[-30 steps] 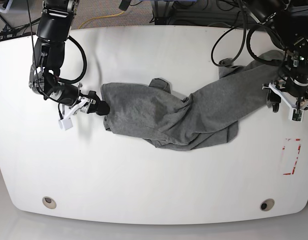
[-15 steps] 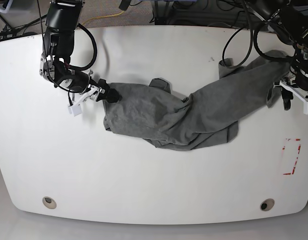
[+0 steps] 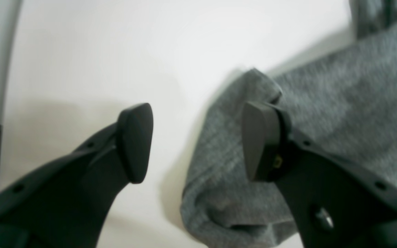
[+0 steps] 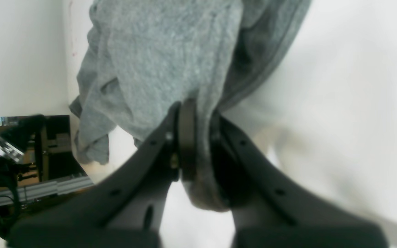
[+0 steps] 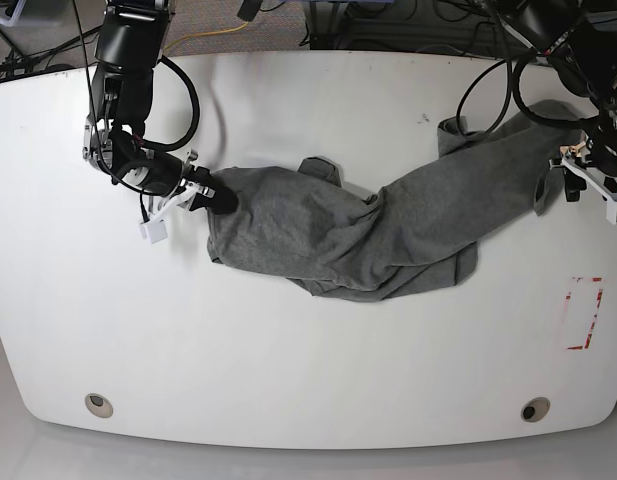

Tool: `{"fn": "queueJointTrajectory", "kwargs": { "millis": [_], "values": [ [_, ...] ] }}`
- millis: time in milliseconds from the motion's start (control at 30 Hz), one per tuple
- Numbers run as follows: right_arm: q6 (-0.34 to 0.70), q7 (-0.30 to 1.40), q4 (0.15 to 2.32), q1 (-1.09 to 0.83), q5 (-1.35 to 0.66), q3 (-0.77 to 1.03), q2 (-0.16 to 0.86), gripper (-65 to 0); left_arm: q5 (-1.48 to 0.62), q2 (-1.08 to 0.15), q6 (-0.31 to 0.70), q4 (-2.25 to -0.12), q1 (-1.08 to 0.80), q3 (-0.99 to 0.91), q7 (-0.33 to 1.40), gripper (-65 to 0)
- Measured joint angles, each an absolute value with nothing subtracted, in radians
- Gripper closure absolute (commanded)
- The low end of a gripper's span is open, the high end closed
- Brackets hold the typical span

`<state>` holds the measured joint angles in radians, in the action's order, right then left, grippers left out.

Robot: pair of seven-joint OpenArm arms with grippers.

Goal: Fold the T-shirt properly
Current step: 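Move the left gripper to the shirt's end and grasp it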

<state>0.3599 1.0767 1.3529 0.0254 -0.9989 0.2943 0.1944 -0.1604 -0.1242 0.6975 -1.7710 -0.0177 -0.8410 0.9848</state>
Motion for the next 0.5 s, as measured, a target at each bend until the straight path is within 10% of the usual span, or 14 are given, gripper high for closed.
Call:
{"fn": "queueJointTrajectory", "kwargs": {
  "millis": [500],
  "values": [
    [0.363, 1.077, 1.352, 0.032, -0.999, 0.295, 0.197, -2.2, -0.175, -0.241, 0.698, -1.597, -0.125, -0.636, 0.975, -37.9]
  ]
}}
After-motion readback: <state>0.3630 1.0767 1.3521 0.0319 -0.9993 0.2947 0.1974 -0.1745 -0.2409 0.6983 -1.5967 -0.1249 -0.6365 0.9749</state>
